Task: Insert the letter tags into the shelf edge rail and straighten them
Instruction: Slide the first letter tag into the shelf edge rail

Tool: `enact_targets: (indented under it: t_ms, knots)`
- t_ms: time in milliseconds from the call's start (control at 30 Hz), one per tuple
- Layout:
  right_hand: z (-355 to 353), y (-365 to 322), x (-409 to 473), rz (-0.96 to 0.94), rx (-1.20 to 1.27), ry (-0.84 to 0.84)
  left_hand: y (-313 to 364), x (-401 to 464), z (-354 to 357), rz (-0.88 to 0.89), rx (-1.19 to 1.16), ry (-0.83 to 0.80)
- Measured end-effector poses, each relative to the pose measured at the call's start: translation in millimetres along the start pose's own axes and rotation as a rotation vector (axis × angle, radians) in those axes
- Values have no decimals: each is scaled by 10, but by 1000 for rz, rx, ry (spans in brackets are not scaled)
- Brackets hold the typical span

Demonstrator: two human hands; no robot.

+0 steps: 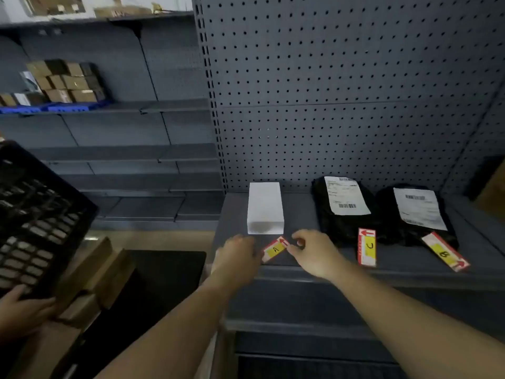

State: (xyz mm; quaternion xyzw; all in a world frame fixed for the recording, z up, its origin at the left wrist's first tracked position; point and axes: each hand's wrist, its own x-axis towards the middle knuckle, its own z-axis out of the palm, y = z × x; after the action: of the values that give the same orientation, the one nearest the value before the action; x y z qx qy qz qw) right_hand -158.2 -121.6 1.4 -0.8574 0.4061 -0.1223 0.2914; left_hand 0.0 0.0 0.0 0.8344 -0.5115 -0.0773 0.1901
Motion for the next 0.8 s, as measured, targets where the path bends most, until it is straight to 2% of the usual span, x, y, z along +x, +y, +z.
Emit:
enact_targets:
  t_ms: [100,200,367,600,800]
  knots:
    - [108,-16,168,47,-25,44,8,193,74,-24,-16,-33]
    - [175,-90,249,112,-67,-2,15,315,148,-48,-13,-90]
    - [263,-135,330,163,-138,-15,-10,435,234,-41,-62,-63]
    - [324,-160,400,200,-27,52,-51,461,272,-30,-144,-57]
    - [197,-136,402,107,147,120,-79,430,283,-24,-130,-34]
